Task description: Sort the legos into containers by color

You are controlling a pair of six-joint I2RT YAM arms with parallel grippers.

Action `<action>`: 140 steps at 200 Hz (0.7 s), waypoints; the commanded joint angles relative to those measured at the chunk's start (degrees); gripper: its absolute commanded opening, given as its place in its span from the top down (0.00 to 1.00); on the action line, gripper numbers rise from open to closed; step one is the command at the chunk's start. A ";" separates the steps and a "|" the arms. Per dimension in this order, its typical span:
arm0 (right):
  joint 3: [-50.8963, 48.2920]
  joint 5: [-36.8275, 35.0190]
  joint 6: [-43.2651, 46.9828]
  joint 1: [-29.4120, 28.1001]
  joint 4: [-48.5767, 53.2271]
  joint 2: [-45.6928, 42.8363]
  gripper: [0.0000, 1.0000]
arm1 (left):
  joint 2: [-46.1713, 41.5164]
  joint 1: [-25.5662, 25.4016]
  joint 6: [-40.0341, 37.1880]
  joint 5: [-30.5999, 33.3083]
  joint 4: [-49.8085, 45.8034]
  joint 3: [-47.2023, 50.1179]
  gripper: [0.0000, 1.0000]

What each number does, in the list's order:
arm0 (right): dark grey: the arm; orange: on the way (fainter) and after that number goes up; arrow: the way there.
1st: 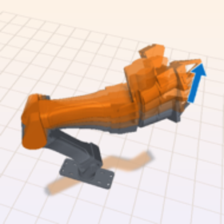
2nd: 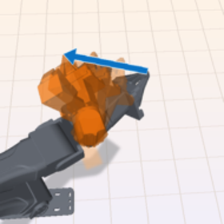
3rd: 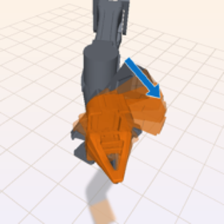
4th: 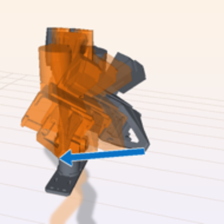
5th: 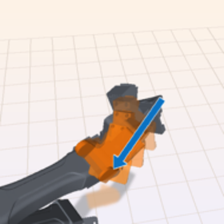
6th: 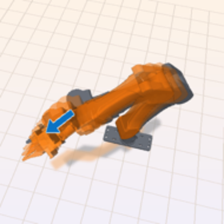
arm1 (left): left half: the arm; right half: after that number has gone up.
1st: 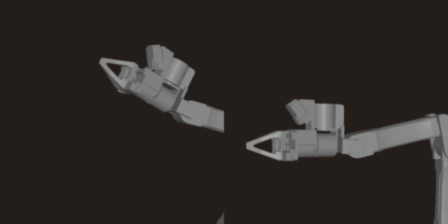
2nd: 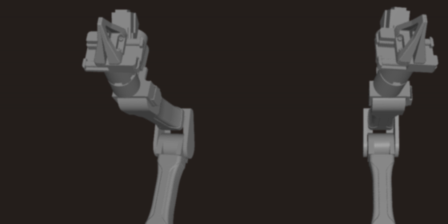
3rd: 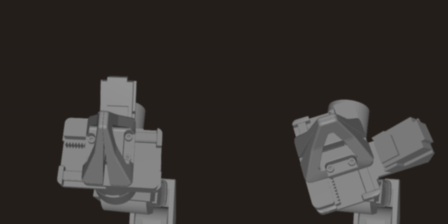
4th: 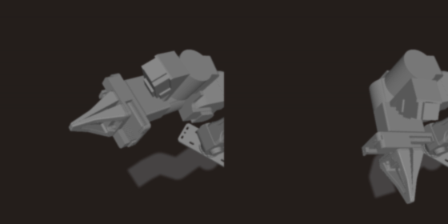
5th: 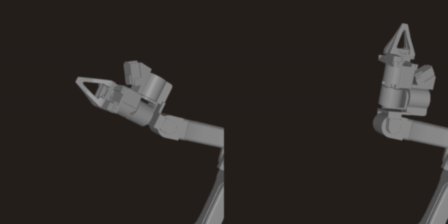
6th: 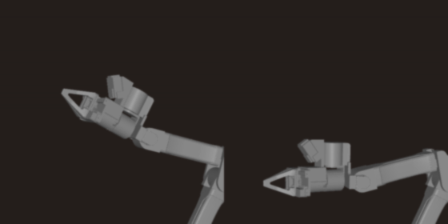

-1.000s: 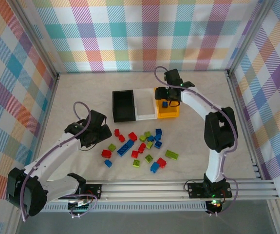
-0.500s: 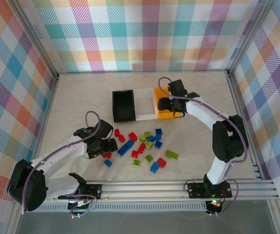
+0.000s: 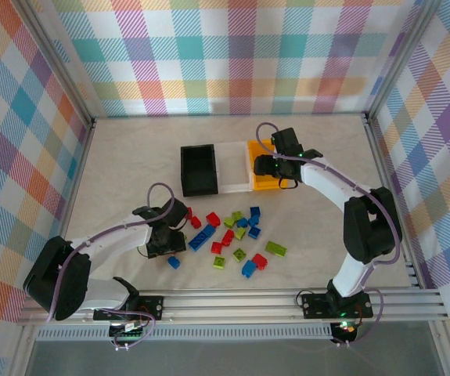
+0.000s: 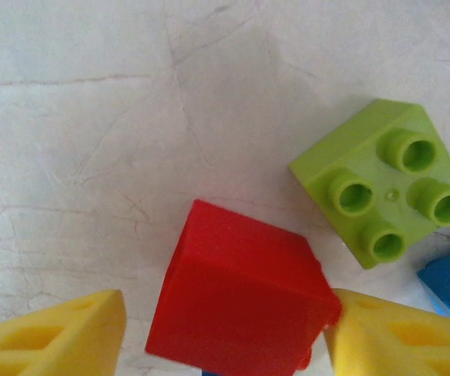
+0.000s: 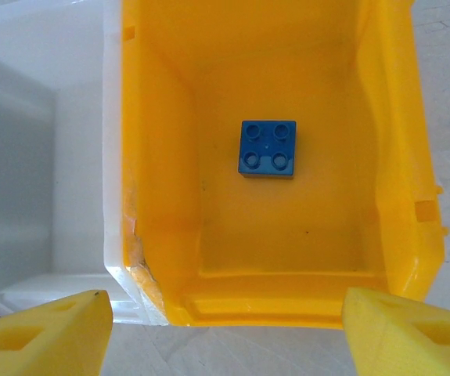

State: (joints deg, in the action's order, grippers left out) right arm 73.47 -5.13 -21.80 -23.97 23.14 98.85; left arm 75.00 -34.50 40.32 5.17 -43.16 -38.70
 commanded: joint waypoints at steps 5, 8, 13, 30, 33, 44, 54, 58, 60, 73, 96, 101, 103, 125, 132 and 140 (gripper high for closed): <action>-0.53 -0.23 -0.52 0.21 -0.82 -1.80 0.22 | 0.33 -0.78 -0.66 2.26 0.04 -0.25 0.43; -0.60 -0.19 -0.56 0.31 -0.78 -1.84 0.22 | 0.27 -0.82 -0.80 2.34 0.00 -0.38 0.44; -0.61 -0.23 -0.52 0.32 -0.81 -1.97 0.22 | 0.13 -0.75 -0.86 2.49 -0.12 -0.55 0.45; -0.78 -0.24 -0.49 0.32 -0.90 -2.32 0.22 | -0.51 -0.74 -1.13 2.83 -0.41 -1.14 0.52; -0.79 -0.24 -0.52 0.32 -0.84 -2.34 0.22 | -0.55 -0.78 -1.16 2.83 -0.48 -1.22 0.52; -0.78 -0.24 -0.52 0.32 -0.87 -2.44 0.22 | -1.02 -0.78 -1.13 2.89 -0.82 -1.73 0.55; -0.83 -0.15 -0.67 0.32 -0.82 -2.56 0.22 | -1.72 -0.76 -1.06 3.00 -1.54 -2.62 0.57; -0.92 -0.10 -0.61 0.32 -0.83 -2.59 0.22 | -2.09 -0.74 -1.10 3.23 -2.05 -3.10 0.57; -0.93 -0.07 -0.61 0.28 -0.88 -2.60 0.22 | -2.33 -0.76 -1.16 3.24 -2.25 -3.39 0.57; -1.29 0.03 -0.75 0.33 -0.94 -2.89 0.22 | -3.95 -0.74 -1.13 4.01 -3.42 -6.00 0.57; -2.61 0.61 -1.15 0.32 -1.80 -3.81 0.22 | -3.93 0.25 -2.08 5.11 -3.47 -12.70 0.57; -2.92 0.80 -1.31 0.39 -1.93 -4.00 0.22 | -3.04 0.83 -2.46 5.36 -3.14 -14.60 0.57; -3.01 0.88 -1.35 0.34 -1.95 -4.05 0.22 | -2.63 1.08 -2.57 5.44 -3.05 -15.34 0.57; -4.43 1.26 -1.67 0.32 -2.17 -4.87 0.22 | 3.60 3.74 -4.30 5.84 -0.12 -23.31 0.59; -4.78 1.18 -1.66 0.32 -2.03 -5.10 0.22 | 5.97 4.43 -4.80 6.18 1.06 -25.81 0.59; -5.11 0.99 -1.46 0.34 -1.87 -5.35 0.22 | 8.99 5.27 -5.30 6.45 2.01 -28.95 0.59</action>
State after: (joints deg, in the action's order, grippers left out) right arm 69.52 -4.86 -22.28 -23.97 21.96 95.90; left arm 77.17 -31.73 37.71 9.56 -44.36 -60.77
